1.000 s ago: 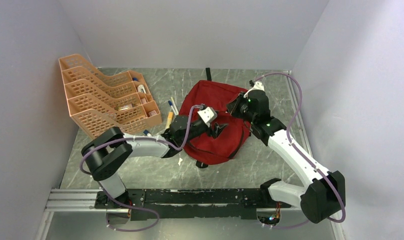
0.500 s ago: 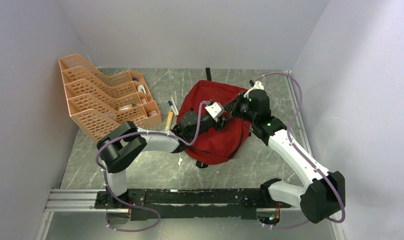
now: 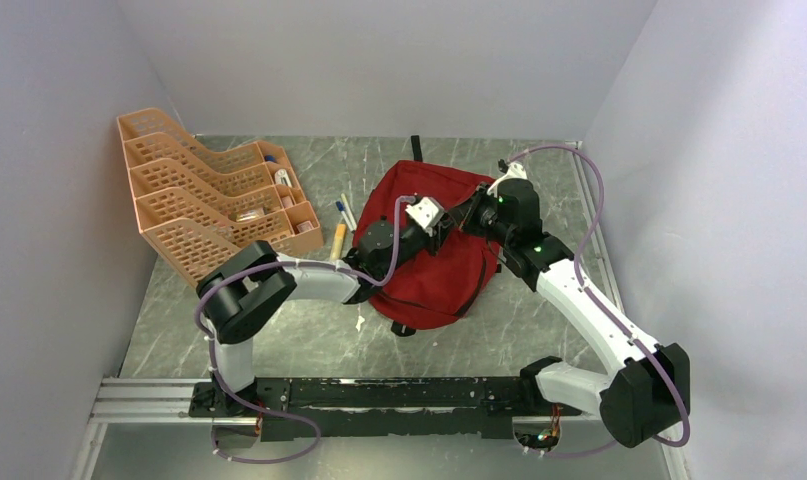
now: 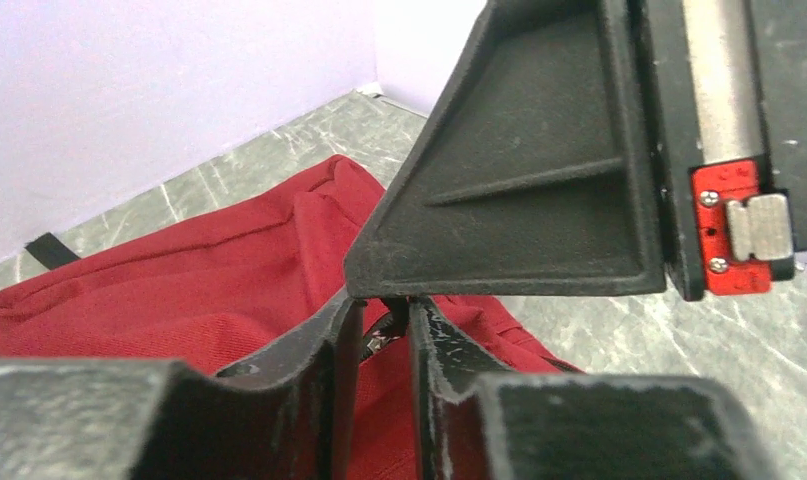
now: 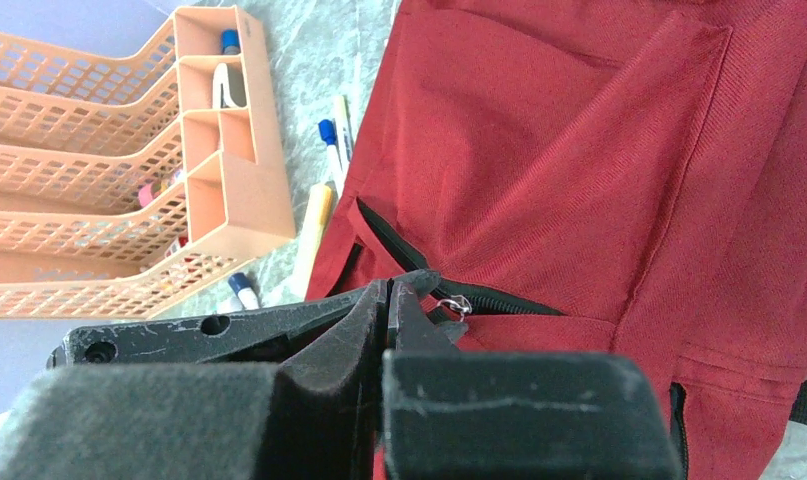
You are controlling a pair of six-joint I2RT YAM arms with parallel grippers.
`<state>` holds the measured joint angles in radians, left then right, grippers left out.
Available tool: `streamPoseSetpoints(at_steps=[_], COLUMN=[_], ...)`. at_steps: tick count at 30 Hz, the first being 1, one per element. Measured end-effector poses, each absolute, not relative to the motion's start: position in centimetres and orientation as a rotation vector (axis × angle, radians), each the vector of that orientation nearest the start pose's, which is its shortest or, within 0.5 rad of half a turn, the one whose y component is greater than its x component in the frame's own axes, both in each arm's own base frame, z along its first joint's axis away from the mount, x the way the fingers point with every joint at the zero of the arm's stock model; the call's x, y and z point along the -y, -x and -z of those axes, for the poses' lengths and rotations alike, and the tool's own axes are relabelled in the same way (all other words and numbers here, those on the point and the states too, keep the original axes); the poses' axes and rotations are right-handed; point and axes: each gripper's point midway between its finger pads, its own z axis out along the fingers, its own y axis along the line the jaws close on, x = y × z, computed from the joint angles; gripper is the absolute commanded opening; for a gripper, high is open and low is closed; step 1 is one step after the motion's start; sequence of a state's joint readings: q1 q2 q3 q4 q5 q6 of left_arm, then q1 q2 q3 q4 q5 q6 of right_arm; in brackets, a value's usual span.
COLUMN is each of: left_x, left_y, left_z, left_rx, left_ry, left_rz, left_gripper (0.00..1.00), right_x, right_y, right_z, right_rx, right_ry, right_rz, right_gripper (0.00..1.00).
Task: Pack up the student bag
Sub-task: Unzip the student bag at the center of the board.
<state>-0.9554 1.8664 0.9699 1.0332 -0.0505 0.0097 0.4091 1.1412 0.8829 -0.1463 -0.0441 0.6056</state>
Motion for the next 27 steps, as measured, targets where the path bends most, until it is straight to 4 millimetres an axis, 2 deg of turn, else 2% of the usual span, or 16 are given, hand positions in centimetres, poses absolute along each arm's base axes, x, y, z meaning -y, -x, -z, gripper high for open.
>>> streamPoseSetpoints(at_steps=[3,5,6,9,11,17,19,27], left_x=[44.2,44.3,44.4,44.6,44.3,43.6,43.6,43.9], left_y=[-32.7,-32.8,-32.8,-32.8,-33.2,-34.1,-34.1,-33.6], left_z=[-20.6,-20.7,-20.8,-20.9,-20.7,-20.5,-20.4,-20.2], left_rx=[-1.336,-1.338,-1.339,-1.339,-1.351,-1.365,-1.366,-1.365], left_ry=[-0.617,-0.606,-0.603,-0.602,-0.598,-0.587,-0.59,-0.615], left_rz=[0.756,0.768,0.777,0.792,0.787,0.77,0.771,0.797], left_gripper=[0.06,0.05,0.05,0.05,0.05,0.05,0.05,0.05], right_x=[-17.9,-17.8,-17.7,-17.5,-17.2,-14.8,-13.9,-11.0], right_y=[-33.3,-33.3,-33.3,-33.3,-33.0,-32.2,-32.1,-33.2], right_z=[-22.1,-22.4,-22.4,-22.7,-23.0,-23.6,-23.0,-17.9], right_rx=[-2.031,-2.022,-2.018,-2.006,-1.997,-1.948,-1.95,-2.07], right_ry=[-0.17,-0.172,-0.174,-0.181,-0.183,-0.259,-0.297,-0.438], right_rz=[-0.698,-0.697,-0.694,-0.688,-0.682,-0.596,-0.565,-0.486], right_gripper=[0.0,0.01,0.07,0.34,0.44,0.51,0.53,0.58])
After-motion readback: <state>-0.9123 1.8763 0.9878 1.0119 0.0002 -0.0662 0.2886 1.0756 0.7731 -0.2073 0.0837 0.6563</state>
